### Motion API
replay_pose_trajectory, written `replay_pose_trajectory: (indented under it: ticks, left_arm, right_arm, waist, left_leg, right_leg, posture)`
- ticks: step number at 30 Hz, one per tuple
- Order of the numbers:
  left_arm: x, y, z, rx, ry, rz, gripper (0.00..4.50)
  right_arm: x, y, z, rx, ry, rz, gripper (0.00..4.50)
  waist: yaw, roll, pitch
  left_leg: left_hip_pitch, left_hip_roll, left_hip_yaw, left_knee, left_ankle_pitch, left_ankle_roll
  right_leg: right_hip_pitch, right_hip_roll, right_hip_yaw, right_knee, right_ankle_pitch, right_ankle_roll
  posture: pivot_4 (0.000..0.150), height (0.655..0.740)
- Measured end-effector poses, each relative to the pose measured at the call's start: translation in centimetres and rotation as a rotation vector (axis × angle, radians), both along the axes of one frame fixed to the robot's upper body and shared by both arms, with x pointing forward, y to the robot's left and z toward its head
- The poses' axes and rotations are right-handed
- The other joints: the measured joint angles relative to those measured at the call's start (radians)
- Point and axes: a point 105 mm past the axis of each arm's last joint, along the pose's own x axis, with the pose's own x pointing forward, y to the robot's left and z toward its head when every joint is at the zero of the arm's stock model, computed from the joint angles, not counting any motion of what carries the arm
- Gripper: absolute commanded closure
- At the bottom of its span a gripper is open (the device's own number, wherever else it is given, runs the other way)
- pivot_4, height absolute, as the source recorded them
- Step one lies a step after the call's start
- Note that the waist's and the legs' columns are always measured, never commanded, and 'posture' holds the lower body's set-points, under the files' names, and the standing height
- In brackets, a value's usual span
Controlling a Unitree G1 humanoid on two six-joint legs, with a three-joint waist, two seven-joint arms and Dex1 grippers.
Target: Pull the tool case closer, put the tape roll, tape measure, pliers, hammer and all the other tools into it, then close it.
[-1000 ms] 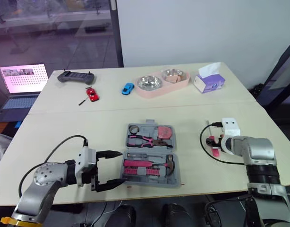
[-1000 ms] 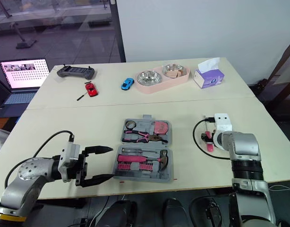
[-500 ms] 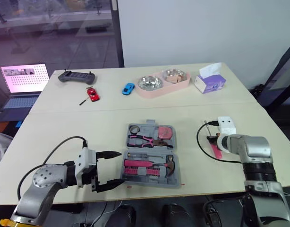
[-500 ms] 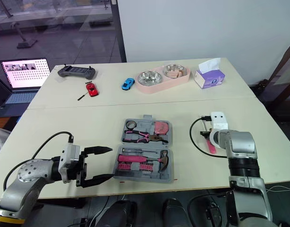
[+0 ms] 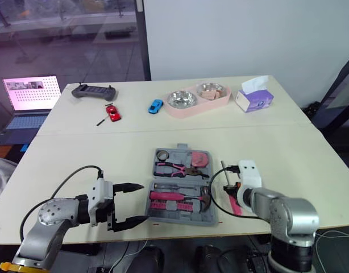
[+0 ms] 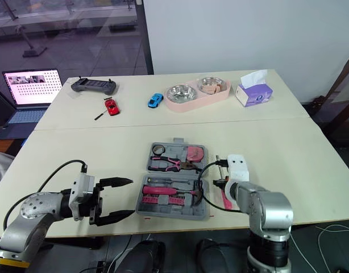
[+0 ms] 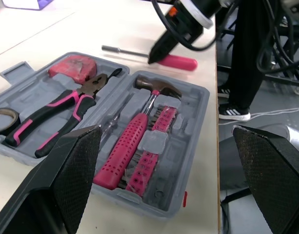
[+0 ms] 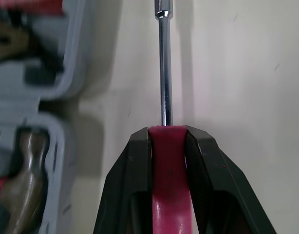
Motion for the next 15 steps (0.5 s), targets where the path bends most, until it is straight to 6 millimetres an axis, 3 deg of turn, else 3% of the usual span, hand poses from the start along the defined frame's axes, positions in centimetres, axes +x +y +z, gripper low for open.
replay_pose_trajectory:
  ticks: [8,10,11,15]
  left_arm:
    - [0.52,0.01,0.34,0.001,-0.015,0.000,0.00]
    - [0.66,-0.01,0.45,0.000,-0.019,0.004,0.00]
    - [0.68,0.00,0.44,0.000,-0.018,0.006,0.00]
    - [0.68,0.00,0.53,0.007,-0.013,0.008,0.00]
  right_arm:
    - [0.09,0.19,-0.79,0.005,-0.022,-0.001,3.84]
    - [0.16,0.10,-1.07,0.030,-0.025,-0.024,3.01]
    - [0.23,0.11,-1.12,0.043,-0.032,-0.034,2.81]
    - [0.77,-0.07,-0.53,0.084,-0.064,-0.070,0.82]
  waist:
    - [-0.006,-0.006,-0.003]
    - [-0.007,-0.010,-0.006]
    - [-0.007,-0.011,-0.006]
    - [-0.003,-0.010,-0.006]
  left_leg:
    - [0.002,0.001,-0.001,0.000,0.000,0.000]
    - [0.004,0.001,-0.001,0.000,0.000,0.000]
    - [0.004,0.001,-0.001,0.000,0.000,0.000]
    - [0.004,0.001,-0.001,0.000,0.000,0.000]
  right_leg:
    - [0.002,0.001,-0.001,0.000,0.000,0.000]
    - [0.002,0.001,-0.001,0.000,0.000,0.000]
    - [0.002,0.000,-0.001,0.000,0.000,0.000]
    - [0.001,0.000,0.000,-0.001,0.000,0.000]
  posture:
    - [0.150,0.7370]
    - [0.150,0.7370]
    - [0.150,0.7370]
    - [0.150,0.7370]
